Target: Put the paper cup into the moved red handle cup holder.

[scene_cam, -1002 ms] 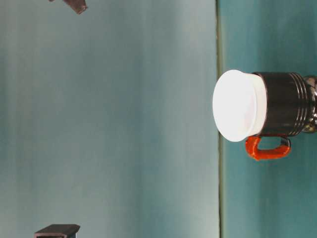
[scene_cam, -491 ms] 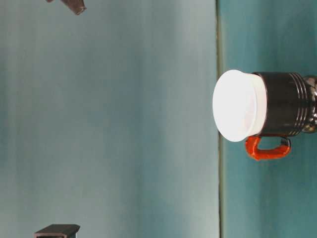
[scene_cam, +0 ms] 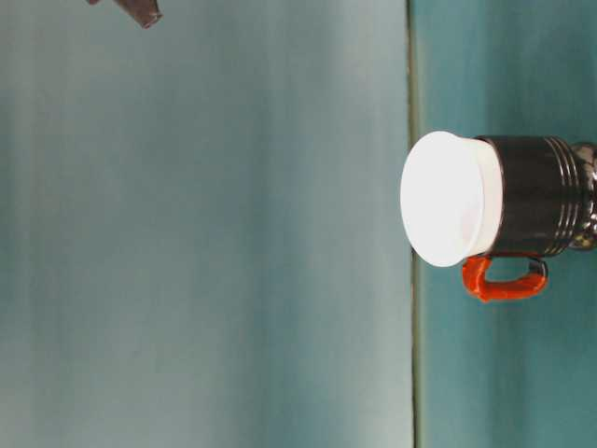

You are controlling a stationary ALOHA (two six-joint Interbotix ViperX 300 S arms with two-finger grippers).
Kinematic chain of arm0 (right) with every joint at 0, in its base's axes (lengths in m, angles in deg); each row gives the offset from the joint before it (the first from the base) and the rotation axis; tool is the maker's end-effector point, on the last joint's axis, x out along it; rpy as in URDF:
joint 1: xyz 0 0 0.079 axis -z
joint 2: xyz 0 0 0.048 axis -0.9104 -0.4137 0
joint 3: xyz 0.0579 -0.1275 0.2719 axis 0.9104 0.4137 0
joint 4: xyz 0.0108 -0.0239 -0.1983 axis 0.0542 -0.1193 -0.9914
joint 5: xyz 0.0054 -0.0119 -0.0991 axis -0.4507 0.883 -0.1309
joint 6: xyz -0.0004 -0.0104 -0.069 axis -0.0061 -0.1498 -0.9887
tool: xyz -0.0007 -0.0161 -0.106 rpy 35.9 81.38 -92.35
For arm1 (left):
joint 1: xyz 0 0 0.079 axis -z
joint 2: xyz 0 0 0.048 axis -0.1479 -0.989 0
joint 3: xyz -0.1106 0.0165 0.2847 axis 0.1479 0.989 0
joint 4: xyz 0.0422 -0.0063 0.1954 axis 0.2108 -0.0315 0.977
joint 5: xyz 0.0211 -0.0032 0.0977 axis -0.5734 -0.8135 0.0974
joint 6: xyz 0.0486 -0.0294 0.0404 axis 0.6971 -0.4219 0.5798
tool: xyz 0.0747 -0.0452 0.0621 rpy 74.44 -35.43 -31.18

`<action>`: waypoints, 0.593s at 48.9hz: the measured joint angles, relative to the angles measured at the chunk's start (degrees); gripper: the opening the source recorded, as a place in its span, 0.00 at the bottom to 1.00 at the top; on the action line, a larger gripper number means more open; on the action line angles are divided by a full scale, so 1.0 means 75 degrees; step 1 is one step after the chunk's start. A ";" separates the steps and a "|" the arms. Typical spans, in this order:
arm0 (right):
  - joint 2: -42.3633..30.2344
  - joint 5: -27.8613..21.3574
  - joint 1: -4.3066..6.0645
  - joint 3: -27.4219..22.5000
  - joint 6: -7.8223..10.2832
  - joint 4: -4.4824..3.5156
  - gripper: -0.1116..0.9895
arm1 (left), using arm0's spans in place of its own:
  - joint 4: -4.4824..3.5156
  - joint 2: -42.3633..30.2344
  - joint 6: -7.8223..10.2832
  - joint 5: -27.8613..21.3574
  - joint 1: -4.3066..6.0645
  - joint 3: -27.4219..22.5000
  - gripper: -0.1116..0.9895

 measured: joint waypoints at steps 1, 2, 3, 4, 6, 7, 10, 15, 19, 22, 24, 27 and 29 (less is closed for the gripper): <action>0.0000 0.0000 0.0000 0.0000 0.0000 0.0000 0.89 | 0.0023 0.0047 0.0000 0.0000 0.0000 0.0023 0.93; 0.0000 -0.0012 0.0000 0.0000 0.0000 0.0000 0.89 | 0.0023 0.0094 0.0000 0.0000 0.0000 0.0047 0.93; 0.0000 0.0000 0.0000 0.0000 0.0000 0.0000 0.89 | 0.0023 0.0141 0.0000 0.0000 0.0000 0.0059 0.93; 0.0000 0.0000 0.0000 0.0000 0.0000 0.0000 0.89 | 0.0023 0.0176 0.0000 0.0000 0.0000 0.0070 0.93; 0.0000 0.0000 0.0000 0.0000 -0.0012 0.0000 0.89 | 0.0023 0.0246 0.0000 0.0000 -0.0012 0.0105 0.93; 0.0000 0.0000 0.0000 -0.0012 0.0000 0.0000 0.89 | 0.0000 0.0270 0.0000 0.0000 0.0000 0.0117 0.93; 0.0000 0.0000 0.0000 0.0000 0.0000 0.0000 0.89 | 0.0023 0.0352 0.0000 0.0000 0.0000 0.0152 0.93; 0.0000 0.0000 0.0000 0.0000 0.0000 0.0000 0.89 | 0.0023 0.0410 0.0000 -0.0012 0.0000 0.0176 0.93; 0.0000 0.0000 0.0000 0.0000 0.0000 0.0000 0.89 | 0.0023 0.0422 0.0000 -0.0012 0.0000 0.0176 0.93; 0.0000 -0.0012 0.0000 0.0000 -0.0012 0.0000 0.89 | 0.0000 0.0422 0.0000 -0.0012 0.0000 0.0176 0.93; 0.0000 -0.0012 0.0000 0.0012 0.0000 0.0000 0.89 | 0.0023 0.0422 0.0000 -0.0012 0.0012 0.0176 0.93; 0.0000 0.0000 0.0000 0.0035 0.0000 0.0000 0.89 | 0.0023 0.0422 0.0000 -0.0012 0.0012 0.0176 0.93; 0.0000 0.0000 0.0000 0.0047 0.0000 0.0000 0.89 | 0.0023 0.0422 0.0000 -0.0012 0.0012 0.0176 0.93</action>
